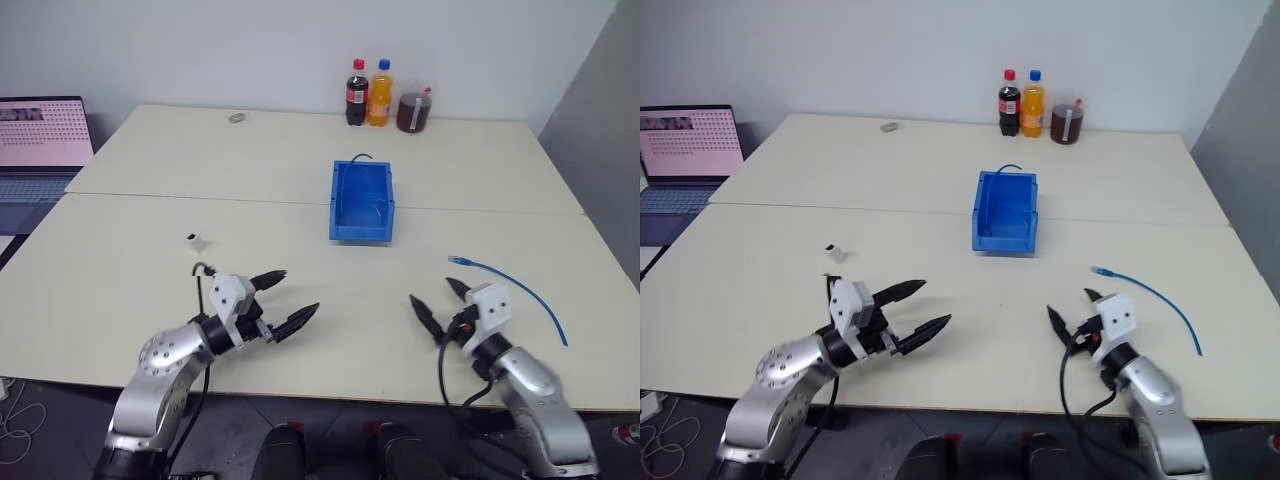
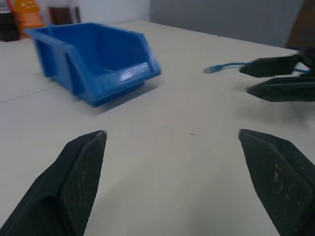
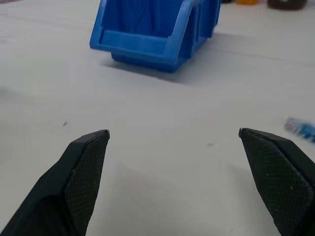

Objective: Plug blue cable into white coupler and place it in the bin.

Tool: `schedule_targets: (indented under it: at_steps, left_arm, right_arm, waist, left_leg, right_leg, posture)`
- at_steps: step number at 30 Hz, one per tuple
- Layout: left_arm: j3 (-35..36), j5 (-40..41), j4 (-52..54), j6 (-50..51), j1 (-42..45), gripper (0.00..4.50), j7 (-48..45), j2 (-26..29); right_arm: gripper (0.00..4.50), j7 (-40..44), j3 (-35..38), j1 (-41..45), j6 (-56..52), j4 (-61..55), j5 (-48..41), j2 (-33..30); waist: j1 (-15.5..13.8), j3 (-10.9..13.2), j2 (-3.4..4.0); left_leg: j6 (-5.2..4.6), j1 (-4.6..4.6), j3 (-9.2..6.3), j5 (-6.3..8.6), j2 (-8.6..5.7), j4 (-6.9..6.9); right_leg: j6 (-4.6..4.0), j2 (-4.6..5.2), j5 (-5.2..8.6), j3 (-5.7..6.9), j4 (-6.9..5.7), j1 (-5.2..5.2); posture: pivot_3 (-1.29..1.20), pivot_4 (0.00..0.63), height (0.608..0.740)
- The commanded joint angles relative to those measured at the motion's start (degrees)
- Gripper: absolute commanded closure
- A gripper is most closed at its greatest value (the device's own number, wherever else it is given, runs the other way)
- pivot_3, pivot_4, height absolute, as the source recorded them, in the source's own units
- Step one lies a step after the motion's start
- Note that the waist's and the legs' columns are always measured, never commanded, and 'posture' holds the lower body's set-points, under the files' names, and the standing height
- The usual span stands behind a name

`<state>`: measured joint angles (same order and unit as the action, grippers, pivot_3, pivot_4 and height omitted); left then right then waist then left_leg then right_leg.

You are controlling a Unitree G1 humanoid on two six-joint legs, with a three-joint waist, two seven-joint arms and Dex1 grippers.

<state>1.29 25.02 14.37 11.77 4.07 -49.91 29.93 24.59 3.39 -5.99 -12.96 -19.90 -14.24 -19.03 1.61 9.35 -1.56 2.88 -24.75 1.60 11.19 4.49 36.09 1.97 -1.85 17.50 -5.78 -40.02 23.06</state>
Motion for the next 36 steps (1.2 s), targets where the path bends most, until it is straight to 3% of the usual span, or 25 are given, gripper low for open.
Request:
schedule_targets:
  at_steps: [1, 8, 12, 17, 20, 28, 36]
  left_arm:
    - [-3.0, 2.9, 3.6, 4.5, 4.8, 0.0, -4.6, 2.2]
    - [-9.1, 1.8, 4.1, 9.3, 11.2, 0.0, -9.0, 4.4]
    - [-12.5, 0.4, 4.0, 8.8, 13.2, 0.0, -10.9, 3.8]
    - [-13.9, -0.1, 3.9, 8.7, 14.1, 0.0, -12.0, 3.7]
    - [-14.0, -0.6, 3.6, 8.2, 14.2, 0.0, -12.1, 3.6]
    - [-13.8, -1.5, 2.9, 7.2, 13.3, 0.0, -12.7, 4.4]
    - [-13.4, -2.0, 2.5, 6.1, 12.4, 0.0, -13.9, 5.4]
  right_arm:
    - [0.02, 2.3, 7.4, 1.0, -3.1, -1.5, -3.1, -5.8]
    - [0.02, 10.6, 12.7, 9.4, -11.8, 13.4, -5.6, -20.2]
    - [0.02, 18.6, 8.4, 17.9, -11.1, 30.0, -1.8, -27.7]
    - [0.02, 26.3, 3.0, 27.7, -8.5, 46.6, 1.5, -30.7]
    - [0.49, 29.6, 0.9, 31.4, -6.6, 53.1, 3.4, -31.3]
    - [2.48, 35.3, -1.2, 33.6, -4.5, 57.5, 5.1, -31.1]
    - [4.47, 37.5, -1.5, 34.0, -4.2, 58.3, 5.5, -30.6]
  waist:
    - [0.1, 0.0, -0.01]
    - [0.5, 0.0, 0.02]
    - [0.6, 0.0, 0.1]
    - [0.6, 0.0, 0.11]
    - [0.7, 0.0, 0.12]
    - [0.8, 0.0, 0.11]
    - [1.0, 0.0, 0.11]
  left_leg:
    - [0.0, 0.0, 0.01, 0.0, 0.0, 0.0]
    - [-0.02, 0.07, 0.04, 0.0, 0.0, -0.01]
    - [-0.03, 0.08, 0.0, 0.0, 0.05, -0.03]
    - [-0.03, 0.12, 0.1, 0.0, -0.02, 0.03]
    - [-0.03, 0.14, 0.08, 0.0, -0.02, 0.01]
    - [-0.04, 0.77, 0.07, 0.01, -0.02, 0.0]
    - [-0.04, 0.85, 0.07, 0.01, -0.01, -0.01]
  right_leg:
    - [0.01, 0.0, -0.01, -0.01, 0.02, -0.02]
    - [0.0, -0.05, -0.01, -0.07, 0.01, -0.05]
    - [-0.09, -0.14, 0.04, -0.06, 0.0, -0.06]
    - [0.0, -0.06, -0.02, -0.15, 0.04, -0.12]
    - [-0.03, -0.07, -0.03, -0.14, 0.04, -0.13]
    - [0.0, -0.04, 0.0, -0.12, 0.2, -0.86]
    - [0.0, -0.03, 0.01, -0.13, 0.17, -0.93]
  posture:
    - [0.0, 0.15, 0.74]
    - [0.0, 0.15, 0.74]
    - [0.0, 0.15, 0.74]
    - [0.0, 0.15, 0.74]
    - [0.0, 0.15, 0.74]
    - [0.0, 0.15, 0.74]
    - [0.0, 0.15, 0.74]
